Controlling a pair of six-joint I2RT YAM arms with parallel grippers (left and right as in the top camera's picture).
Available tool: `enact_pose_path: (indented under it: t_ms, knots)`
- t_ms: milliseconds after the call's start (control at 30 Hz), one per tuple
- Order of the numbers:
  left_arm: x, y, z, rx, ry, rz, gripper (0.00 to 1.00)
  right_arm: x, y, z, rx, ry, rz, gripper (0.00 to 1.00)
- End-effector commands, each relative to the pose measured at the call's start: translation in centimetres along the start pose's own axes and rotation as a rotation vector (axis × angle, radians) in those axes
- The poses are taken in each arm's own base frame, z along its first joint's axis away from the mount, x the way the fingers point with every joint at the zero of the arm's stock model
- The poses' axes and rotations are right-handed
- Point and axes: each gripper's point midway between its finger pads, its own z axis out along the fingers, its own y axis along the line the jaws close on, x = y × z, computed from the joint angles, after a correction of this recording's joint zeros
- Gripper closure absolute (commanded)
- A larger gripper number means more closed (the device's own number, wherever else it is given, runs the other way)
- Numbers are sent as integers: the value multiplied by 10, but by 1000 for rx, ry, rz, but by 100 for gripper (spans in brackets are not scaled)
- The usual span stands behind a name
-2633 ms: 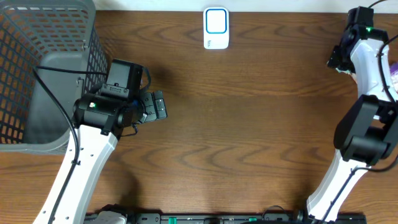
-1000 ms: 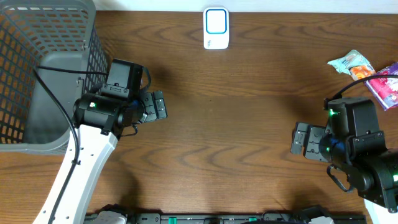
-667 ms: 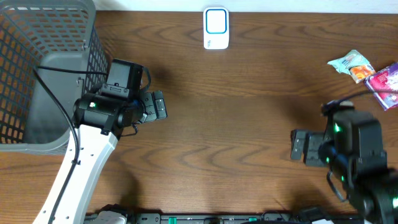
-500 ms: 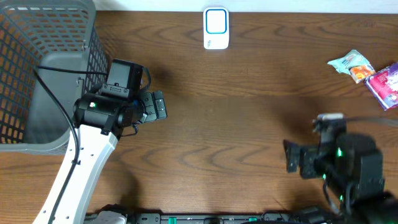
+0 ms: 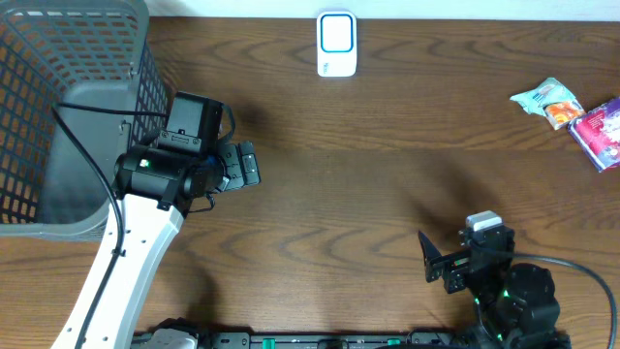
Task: Scan the item barcode
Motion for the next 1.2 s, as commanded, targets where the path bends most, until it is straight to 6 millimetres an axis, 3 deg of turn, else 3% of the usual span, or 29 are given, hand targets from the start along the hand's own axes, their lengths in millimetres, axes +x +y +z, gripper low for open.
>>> enact_pose_path:
  t_ms: [0, 367, 567, 733, 900, 1167]
  knots:
    - [0, 1, 0, -7, 0, 8, 2, 1, 6, 6, -44, -80, -59, 1]
    - [0, 1, 0, -7, 0, 8, 2, -15, -17, 29, 24, -324, -65, 1]
    - [0, 1, 0, -7, 0, 8, 2, -22, -29, 30, 82, -431, -74, 1]
    - [0, 1, 0, -6, 0, 8, 2, -19, -34, 33, 105, -451, -68, 1]
    - [0, 1, 0, -6, 0, 8, 2, -3, -38, 40, 120, -381, -45, 1]
    - [0, 1, 0, -7, -1, 8, 2, -1, -47, 39, 172, -373, -33, 1]
